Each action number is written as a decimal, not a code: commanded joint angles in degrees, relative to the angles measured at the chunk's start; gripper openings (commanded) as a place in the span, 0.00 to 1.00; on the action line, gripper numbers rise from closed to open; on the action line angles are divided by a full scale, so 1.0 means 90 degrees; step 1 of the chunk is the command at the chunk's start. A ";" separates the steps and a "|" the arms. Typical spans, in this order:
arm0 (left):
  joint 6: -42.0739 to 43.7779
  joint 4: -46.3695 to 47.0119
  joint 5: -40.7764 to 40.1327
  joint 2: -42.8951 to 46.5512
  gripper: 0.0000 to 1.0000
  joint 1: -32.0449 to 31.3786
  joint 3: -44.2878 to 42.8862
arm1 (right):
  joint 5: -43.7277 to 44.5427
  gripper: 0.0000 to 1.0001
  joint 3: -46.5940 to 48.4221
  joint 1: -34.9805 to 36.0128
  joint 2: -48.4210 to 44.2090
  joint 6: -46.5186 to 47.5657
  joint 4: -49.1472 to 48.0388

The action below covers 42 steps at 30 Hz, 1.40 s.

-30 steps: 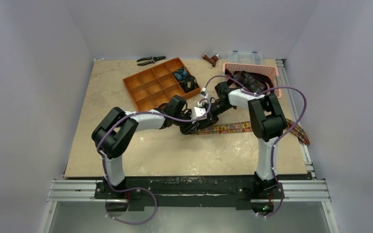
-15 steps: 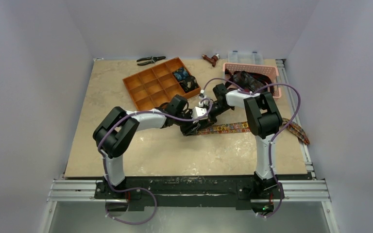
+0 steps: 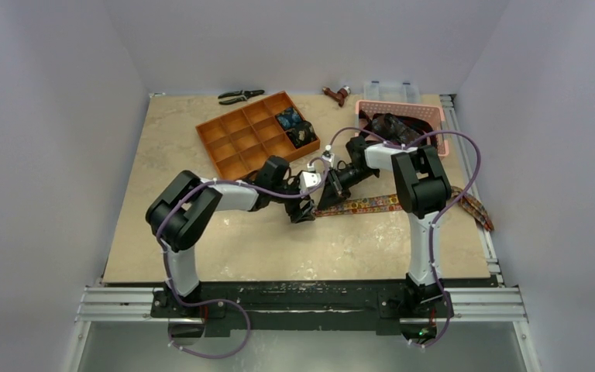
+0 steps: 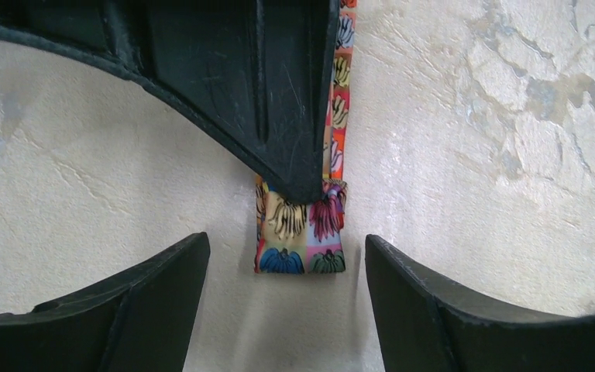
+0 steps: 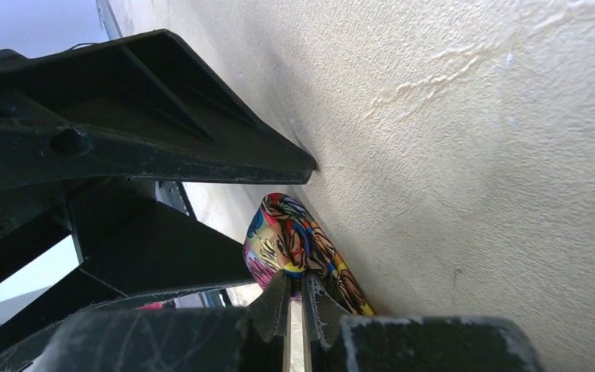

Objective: Roll the ties
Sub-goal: Roll the tie at the center of the board.

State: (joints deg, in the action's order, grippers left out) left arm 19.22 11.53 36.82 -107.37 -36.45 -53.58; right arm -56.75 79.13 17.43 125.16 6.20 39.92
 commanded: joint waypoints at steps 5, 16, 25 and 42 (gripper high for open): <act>0.0421 0.0216 -0.0524 -0.0277 0.62 -0.0365 -0.0172 | 0.0195 0.00 0.0053 0.0000 -0.0099 0.0116 -0.0465; 0.0459 -0.0227 -0.0985 -0.0123 0.58 -0.0450 -0.0199 | -0.0210 0.00 0.0215 0.0045 -0.0199 -0.0218 -0.0598; 0.1034 -0.1017 -0.1480 0.0013 0.39 -0.0531 -0.0306 | -0.0627 0.00 0.0265 0.0042 -0.0417 0.0154 -0.0182; 0.1518 -0.1853 -0.1881 0.0241 0.43 -0.0536 -0.0219 | 0.0293 0.00 0.0270 -0.0175 -0.0372 0.0648 0.0376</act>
State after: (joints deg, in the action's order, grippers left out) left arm 31.27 2.17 23.22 -105.08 -41.67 -56.05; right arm -58.76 80.29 16.36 124.86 9.93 41.82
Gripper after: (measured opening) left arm 0.427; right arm 0.019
